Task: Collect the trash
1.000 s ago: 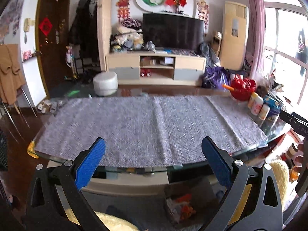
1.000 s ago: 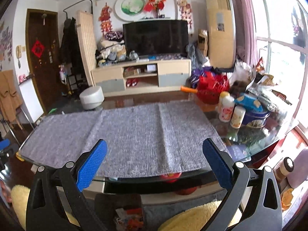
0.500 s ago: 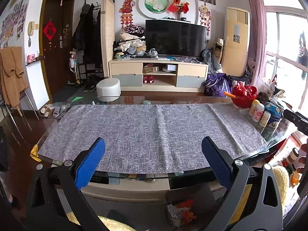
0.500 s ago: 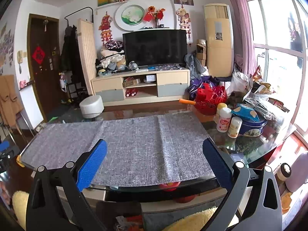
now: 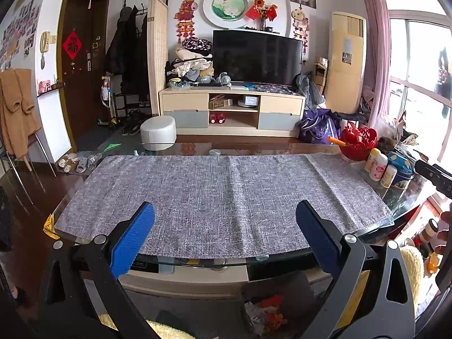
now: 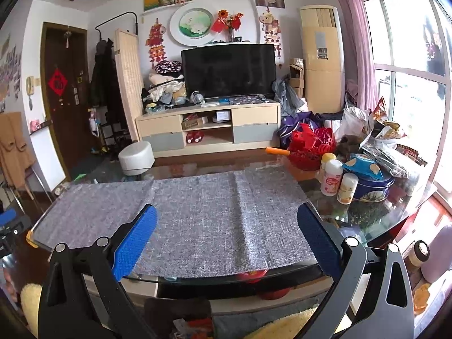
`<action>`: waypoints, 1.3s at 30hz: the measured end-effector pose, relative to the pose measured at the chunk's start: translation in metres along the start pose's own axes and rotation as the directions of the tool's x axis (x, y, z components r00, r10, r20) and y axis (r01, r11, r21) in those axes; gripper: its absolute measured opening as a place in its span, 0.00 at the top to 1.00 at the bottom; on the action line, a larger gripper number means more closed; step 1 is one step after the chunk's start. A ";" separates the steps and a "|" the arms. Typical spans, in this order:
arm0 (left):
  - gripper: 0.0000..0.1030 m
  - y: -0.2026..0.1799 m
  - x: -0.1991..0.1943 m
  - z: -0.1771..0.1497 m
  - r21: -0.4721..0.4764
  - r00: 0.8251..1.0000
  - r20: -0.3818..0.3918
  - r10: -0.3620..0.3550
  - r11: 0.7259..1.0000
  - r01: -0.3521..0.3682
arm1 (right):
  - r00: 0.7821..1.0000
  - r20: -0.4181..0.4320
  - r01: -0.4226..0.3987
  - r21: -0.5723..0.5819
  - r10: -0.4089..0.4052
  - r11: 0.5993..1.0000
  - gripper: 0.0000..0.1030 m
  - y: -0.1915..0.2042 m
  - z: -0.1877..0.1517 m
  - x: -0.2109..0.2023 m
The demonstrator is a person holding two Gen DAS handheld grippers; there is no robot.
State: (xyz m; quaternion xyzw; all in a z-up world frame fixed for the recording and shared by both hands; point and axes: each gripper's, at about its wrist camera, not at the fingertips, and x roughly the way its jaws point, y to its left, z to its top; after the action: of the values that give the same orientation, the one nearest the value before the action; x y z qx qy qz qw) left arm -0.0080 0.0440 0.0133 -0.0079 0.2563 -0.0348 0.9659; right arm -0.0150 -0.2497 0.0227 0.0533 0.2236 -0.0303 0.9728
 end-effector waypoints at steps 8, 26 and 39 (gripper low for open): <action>0.08 0.001 0.003 0.000 0.002 1.000 -0.005 0.000 1.000 0.000 | 1.000 -0.012 -0.001 -0.003 0.001 1.000 0.03 0.004 0.000 0.006; 0.08 -0.002 0.008 0.003 0.008 1.000 -0.005 -0.018 1.000 0.018 | 1.000 -0.024 -0.008 -0.013 0.008 1.000 0.03 0.005 0.003 0.009; 0.08 -0.004 0.011 0.005 0.006 0.999 -0.013 -0.029 1.000 0.029 | 0.999 -0.035 -0.002 -0.007 0.002 1.000 0.03 0.003 0.005 0.014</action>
State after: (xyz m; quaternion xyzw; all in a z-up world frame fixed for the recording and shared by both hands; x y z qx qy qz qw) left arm 0.0034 0.0389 0.0122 -0.0086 0.2625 -0.0496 0.9636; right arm -0.0003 -0.2476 0.0215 0.0506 0.2404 -0.0278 0.9689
